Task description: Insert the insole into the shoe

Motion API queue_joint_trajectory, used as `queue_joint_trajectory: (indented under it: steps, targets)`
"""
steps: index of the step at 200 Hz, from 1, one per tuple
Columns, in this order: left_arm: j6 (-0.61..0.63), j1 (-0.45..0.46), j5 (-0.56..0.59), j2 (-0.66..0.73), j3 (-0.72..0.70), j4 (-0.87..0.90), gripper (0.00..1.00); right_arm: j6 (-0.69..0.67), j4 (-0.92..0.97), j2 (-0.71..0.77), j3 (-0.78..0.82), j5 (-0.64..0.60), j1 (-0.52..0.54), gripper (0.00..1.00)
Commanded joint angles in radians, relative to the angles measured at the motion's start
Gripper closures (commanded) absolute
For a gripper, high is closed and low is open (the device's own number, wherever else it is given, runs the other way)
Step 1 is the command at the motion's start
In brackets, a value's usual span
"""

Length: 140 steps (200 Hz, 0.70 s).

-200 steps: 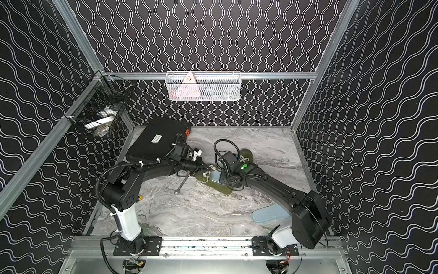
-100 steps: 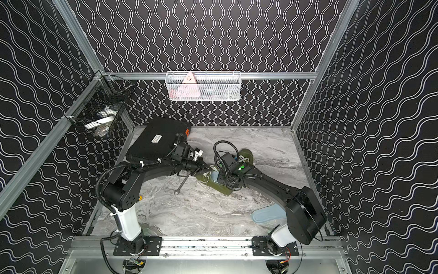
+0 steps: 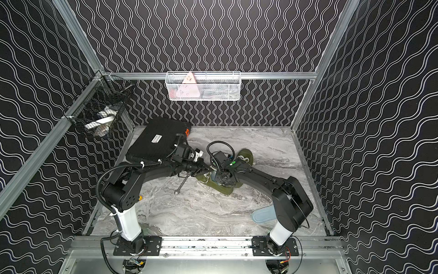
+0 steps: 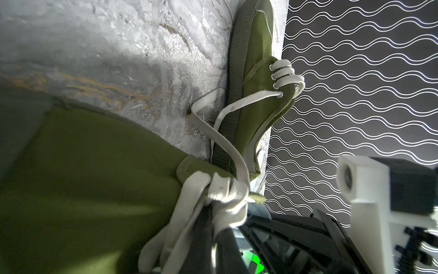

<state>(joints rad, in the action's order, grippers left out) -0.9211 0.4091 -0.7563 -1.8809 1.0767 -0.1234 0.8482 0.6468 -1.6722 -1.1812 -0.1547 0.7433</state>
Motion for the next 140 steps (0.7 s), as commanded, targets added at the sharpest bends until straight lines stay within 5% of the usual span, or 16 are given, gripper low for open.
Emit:
queue_joint_trajectory:
  steps: [1,108,140]
  targets:
    - [-0.020,0.005,-0.027,0.006,-0.011,-0.033,1.00,-0.002,-0.021,-0.033,-0.019,-0.022,0.015,1.00]
    - [-0.023,0.005,-0.028,0.020,-0.029,-0.043,1.00,0.016,-0.072,-0.081,0.029,-0.005,-0.005,1.00]
    - [-0.046,0.005,-0.042,0.016,-0.034,-0.073,1.00,-0.011,-0.180,-0.031,0.025,0.120,-0.004,1.00]
